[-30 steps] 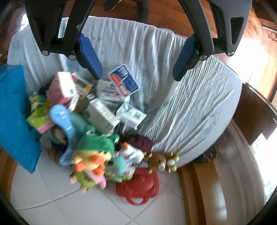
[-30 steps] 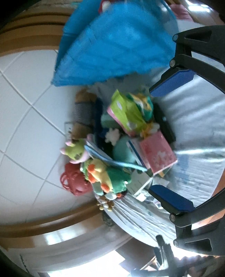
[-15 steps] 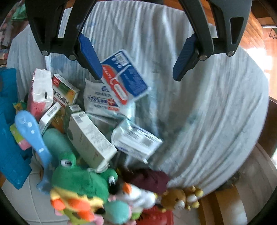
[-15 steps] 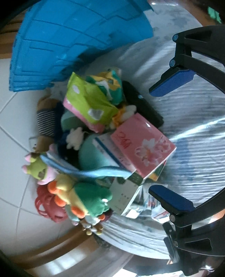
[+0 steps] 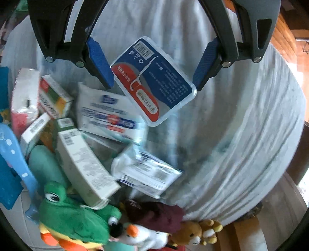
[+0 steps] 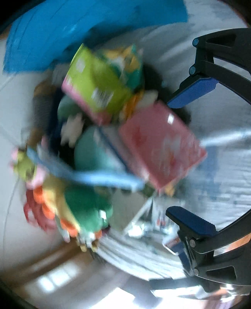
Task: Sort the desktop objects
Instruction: 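Close left tool on the blue-red floss box while right tool lowers onto the wipes pack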
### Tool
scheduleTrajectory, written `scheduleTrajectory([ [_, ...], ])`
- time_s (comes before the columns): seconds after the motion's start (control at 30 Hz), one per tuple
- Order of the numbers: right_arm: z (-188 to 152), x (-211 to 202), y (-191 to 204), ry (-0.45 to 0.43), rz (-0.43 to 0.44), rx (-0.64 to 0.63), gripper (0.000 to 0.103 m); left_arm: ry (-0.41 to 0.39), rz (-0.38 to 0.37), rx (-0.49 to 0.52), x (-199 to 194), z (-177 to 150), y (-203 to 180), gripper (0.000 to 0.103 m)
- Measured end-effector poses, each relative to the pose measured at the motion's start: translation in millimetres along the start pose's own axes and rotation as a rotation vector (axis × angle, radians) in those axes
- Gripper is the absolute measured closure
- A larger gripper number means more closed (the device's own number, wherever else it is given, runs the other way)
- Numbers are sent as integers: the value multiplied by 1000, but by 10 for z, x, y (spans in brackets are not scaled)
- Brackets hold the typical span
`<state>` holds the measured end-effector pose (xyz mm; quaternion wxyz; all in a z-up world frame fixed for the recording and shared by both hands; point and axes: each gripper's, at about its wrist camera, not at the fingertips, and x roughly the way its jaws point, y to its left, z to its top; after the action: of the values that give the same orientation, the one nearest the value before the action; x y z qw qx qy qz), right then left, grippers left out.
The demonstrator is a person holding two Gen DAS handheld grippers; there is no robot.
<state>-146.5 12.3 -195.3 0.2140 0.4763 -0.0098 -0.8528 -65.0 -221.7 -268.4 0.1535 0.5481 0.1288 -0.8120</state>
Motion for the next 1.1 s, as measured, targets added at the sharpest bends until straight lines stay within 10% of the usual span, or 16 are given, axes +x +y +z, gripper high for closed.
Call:
scheduleTrajectory([
  [0.37, -172, 632, 1041, 97, 157, -279, 0, 8, -50, -91, -62, -91, 736, 26],
  [0.7, -206, 1068, 1141, 162, 261, -624, 0, -65, 41, -299, -166, -360, 385, 26],
  [0.87, -88, 1168, 1004, 157, 297, -702, 35, -115, 78, -414, -105, -396, 228, 24],
  [1.1, -27, 1209, 951, 166, 345, -760, 42, -79, 144, -404, 133, -304, -20, 23],
])
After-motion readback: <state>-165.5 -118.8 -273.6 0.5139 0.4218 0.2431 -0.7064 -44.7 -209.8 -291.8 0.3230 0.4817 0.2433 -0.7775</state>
